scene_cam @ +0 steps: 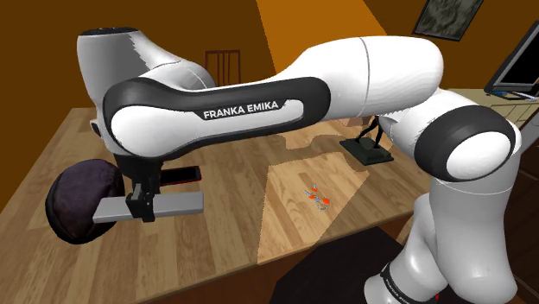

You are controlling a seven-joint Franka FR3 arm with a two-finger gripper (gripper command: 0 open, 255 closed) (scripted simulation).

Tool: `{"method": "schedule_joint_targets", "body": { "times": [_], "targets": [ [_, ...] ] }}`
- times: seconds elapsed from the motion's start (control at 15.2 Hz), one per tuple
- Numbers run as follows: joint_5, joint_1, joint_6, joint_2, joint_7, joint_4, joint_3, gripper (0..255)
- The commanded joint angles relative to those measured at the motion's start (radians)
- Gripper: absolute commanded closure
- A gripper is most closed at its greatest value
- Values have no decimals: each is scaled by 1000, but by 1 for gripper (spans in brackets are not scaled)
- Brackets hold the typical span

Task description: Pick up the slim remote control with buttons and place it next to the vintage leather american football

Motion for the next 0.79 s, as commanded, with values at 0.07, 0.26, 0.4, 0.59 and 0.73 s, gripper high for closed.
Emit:
{"method": "schedule_joint_targets", "body": {
  "times": [0.07, 0.26, 0.4, 0.59, 0.73],
  "targets": [
    [-1, 0, 39, 4, 1, -34, 0, 255],
    [-2, -1, 77, 9, 2, -67, -1, 255],
    [-3, -1, 101, 14, 2, -86, -2, 255],
    [-5, -1, 137, 23, 3, -114, -3, 255],
    [-6, -1, 161, 30, 4, -131, -3, 255]
  ]
}}
